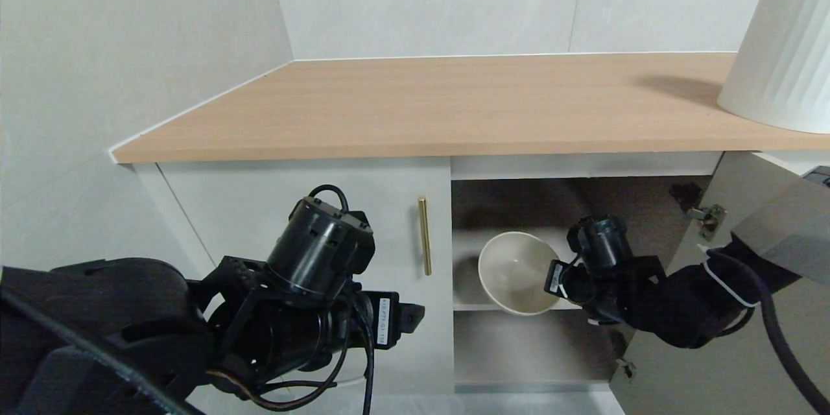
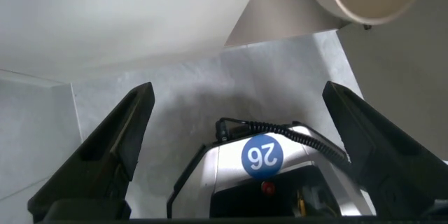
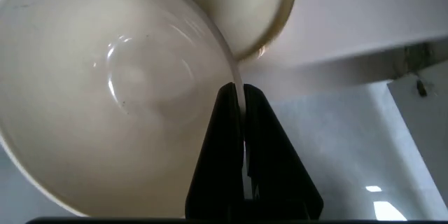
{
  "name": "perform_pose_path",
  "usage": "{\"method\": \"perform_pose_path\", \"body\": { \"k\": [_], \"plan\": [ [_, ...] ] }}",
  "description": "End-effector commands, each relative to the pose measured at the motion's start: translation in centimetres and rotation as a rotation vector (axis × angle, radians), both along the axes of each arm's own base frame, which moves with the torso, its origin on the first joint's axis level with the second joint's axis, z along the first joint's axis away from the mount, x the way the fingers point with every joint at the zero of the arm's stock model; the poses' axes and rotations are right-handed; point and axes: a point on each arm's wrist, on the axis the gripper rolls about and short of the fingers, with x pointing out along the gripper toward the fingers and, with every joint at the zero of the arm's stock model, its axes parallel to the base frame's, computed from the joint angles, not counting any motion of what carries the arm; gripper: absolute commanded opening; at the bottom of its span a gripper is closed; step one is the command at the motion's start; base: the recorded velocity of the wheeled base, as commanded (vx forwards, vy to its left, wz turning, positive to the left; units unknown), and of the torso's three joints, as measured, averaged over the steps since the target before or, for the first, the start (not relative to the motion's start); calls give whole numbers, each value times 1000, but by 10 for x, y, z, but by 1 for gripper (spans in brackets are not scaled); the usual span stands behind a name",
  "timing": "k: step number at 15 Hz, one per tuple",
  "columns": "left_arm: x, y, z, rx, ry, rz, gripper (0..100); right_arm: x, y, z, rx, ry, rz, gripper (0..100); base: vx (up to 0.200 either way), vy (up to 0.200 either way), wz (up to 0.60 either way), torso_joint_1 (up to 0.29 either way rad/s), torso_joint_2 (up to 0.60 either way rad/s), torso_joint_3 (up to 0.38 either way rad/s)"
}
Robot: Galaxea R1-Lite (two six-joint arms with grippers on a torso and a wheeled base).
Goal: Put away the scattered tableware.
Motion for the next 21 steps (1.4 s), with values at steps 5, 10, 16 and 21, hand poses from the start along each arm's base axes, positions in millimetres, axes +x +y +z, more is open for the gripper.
{"method": "perform_pose_path", "body": {
  "k": [5,10,16,21],
  "plan": [
    [0,-2,-1,1,1,-3,100,38,-6,-18,10,-13,-71,0,0,0,0,0,0,0],
    [1,-2,-3,6,6,-3,100,47,-14,-23,7,-12,-98,0,0,0,0,0,0,0],
    [1,-2,-4,8,8,-3,100,54,-12,-28,5,-12,-97,0,0,0,0,0,0,0],
    [1,-2,-4,9,9,-3,100,57,-11,-32,0,-8,-95,0,0,0,0,0,0,0]
  ]
}}
